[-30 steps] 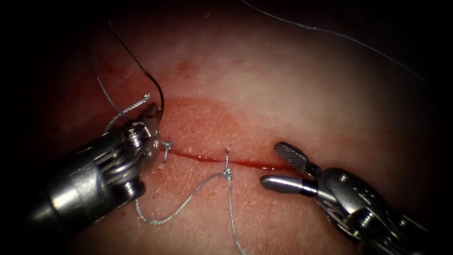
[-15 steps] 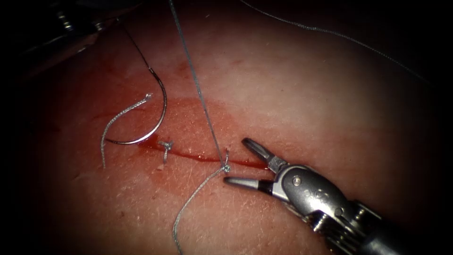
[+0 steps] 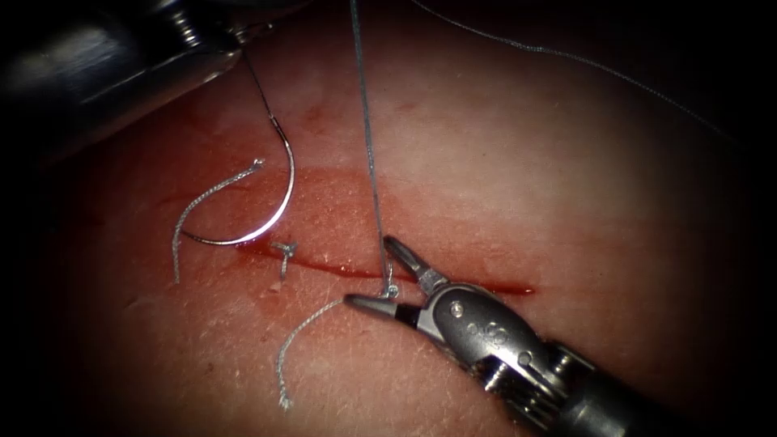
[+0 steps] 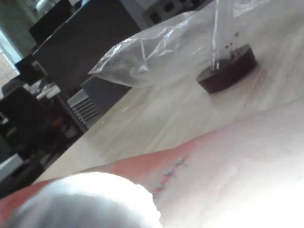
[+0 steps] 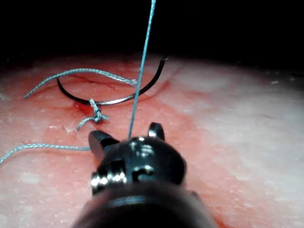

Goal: Wound Closure

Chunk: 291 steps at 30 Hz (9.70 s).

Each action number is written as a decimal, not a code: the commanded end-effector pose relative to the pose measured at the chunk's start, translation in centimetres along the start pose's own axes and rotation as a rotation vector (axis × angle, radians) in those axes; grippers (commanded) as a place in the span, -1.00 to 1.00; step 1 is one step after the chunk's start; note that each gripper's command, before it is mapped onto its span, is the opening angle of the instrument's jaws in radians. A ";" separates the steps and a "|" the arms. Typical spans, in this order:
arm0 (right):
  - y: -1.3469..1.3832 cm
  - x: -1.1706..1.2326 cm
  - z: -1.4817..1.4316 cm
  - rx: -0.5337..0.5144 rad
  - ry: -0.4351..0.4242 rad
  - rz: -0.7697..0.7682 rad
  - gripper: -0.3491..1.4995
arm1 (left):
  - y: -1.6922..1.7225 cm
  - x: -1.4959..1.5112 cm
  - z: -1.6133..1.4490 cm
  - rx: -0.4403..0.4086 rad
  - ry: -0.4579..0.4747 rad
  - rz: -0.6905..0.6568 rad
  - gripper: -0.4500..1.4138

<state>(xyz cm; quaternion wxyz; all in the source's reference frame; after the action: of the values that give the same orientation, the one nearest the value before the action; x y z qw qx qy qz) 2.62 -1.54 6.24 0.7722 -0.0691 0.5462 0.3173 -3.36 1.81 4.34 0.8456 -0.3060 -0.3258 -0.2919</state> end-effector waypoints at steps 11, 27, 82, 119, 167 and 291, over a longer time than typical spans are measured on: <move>-0.01 0.16 0.26 -0.027 0.002 0.008 0.69 | -0.01 -0.11 0.02 -0.012 -0.011 -0.001 -1.00; 0.04 0.16 0.45 -0.035 0.000 0.039 -1.00 | -0.06 -0.12 0.03 -0.010 -0.018 -0.006 -1.00; 0.40 0.02 -0.73 0.031 0.000 0.258 0.63 | 0.10 0.07 -1.95 0.440 -0.175 -0.088 0.62; 0.07 0.11 -0.66 0.288 0.022 0.150 0.25 | -1.89 2.02 -0.95 0.660 0.552 -0.083 -0.35; -0.12 0.30 0.16 0.145 0.014 -0.310 0.56 | -1.61 1.56 -0.92 0.520 0.639 -0.140 -1.00; 0.54 0.58 -0.34 -0.468 0.240 1.163 0.05 | -1.59 1.78 0.21 0.079 0.429 0.436 -1.00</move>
<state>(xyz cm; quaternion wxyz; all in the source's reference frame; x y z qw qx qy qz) 2.10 -1.15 5.80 0.3628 0.0426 0.4890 0.7921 -3.41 0.28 6.35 0.9495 -0.2700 -0.0743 -0.1412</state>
